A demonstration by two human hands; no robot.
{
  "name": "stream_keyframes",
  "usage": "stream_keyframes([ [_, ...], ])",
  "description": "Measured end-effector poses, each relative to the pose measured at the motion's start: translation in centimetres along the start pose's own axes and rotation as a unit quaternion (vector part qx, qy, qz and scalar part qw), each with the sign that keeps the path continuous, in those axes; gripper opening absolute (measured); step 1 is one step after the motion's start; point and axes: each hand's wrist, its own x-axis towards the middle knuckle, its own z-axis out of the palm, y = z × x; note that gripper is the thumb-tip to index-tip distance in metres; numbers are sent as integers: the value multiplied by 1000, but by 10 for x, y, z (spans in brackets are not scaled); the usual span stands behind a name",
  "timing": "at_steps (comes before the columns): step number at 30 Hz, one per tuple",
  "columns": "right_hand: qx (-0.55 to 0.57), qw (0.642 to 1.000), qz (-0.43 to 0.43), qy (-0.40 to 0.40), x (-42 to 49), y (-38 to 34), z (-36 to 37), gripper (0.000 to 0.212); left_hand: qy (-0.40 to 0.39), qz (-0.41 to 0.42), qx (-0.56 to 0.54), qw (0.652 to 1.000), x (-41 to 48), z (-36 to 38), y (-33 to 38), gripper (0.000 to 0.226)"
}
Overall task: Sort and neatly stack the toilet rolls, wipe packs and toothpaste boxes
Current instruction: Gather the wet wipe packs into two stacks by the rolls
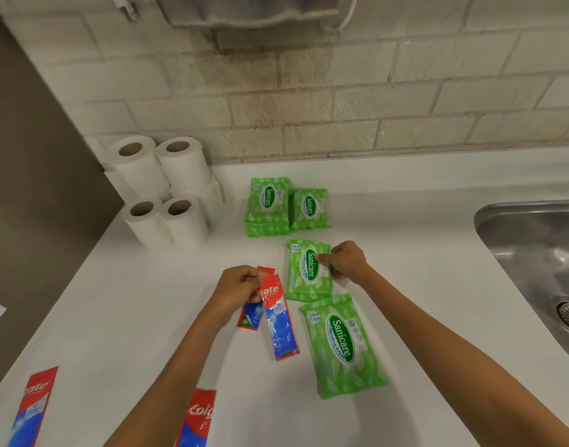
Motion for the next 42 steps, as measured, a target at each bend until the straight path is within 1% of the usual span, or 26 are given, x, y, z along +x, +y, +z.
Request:
stream_keyframes([
  [2, -3, 1000, 2, -5, -4, -1, -1, 44, -13, -9, 53, 998, -7, 0, -8, 12],
  [5, -1, 1000, -3, -7, -10, 0, 0, 28, 2, -1, 122, 993, -18, 8, -18, 10],
  [7, 3, 1000, -3, -11, -13, 1, 1, 31, 25, 26, 186, 982, -23, 16, -19, 13],
  [9, 9, 1000, -1, -14, -18, 1, 1, 28, 51, 57, 260, 962, -26, 23, -16, 17],
  [11, 17, 1000, 1, -12, -19, 3, 0, 34, 69, 70, 274, 957, -27, 31, -10, 13],
  [12, 20, 1000, 5, -13, -21, 4, 1, 36, 70, 71, 265, 959, -26, 35, -7, 10],
  [14, 16, 1000, 8, -16, -27, 4, -1, 29, 68, 70, 251, 963, -22, 46, -1, 30],
  [15, 17, 1000, 10, -20, -27, 6, 0, 32, 61, 63, 242, 966, -21, 51, 2, 37],
  [16, 21, 999, 14, -21, -27, 7, 0, 36, 54, 58, 232, 970, -20, 55, 4, 36],
  [18, 31, 999, 18, -16, -26, 8, -1, 40, 46, 47, 218, 974, -17, 64, 10, 21],
  [21, 51, 998, 32, -22, -24, 8, -1, 39, 52, 22, 211, 976, -6, 72, 16, 21],
  [23, 63, 997, 40, -28, -23, 7, 0, 37, 55, -2, 193, 980, -1, 72, 19, 34],
  [25, 80, 995, 51, -36, -21, 6, -1, 36, 43, -34, 154, 987, 4, 70, 22, 40],
  [27, 116, 989, 68, -56, -19, 5, -3, 30, 25, -53, 116, 992, 7, 69, 26, 39],
  [29, 162, 980, 88, -78, -18, 3, -7, 24, 19, -59, 66, 996, 9, 69, 33, 32],
  [31, 191, 972, 98, -91, -19, 1, -12, 22, 9, -78, -30, 996, 13, 71, 37, 21],
  [33, 203, 969, 100, -101, -22, -1, -16, 21, -17, -97, -108, 989, 13, 73, 42, 15],
  [36, 204, 967, 111, -107, -27, -2, -24, 20, -48, -97, -135, 985, 14, 73, 48, 14],
  [39, 255, 951, 129, -118, -29, -2, -32, 19, -44, -77, -163, 983, 17, 73, 54, 3],
  [41, 313, 929, 133, -146, -29, -2, -35, 21, -38, -69, -189, 979, 20, 74, 57, 20],
  [42, 339, 919, 127, -158, -28, -4, -36, 20, -38, -63, -199, 977, 21, 75, 60, 24],
])
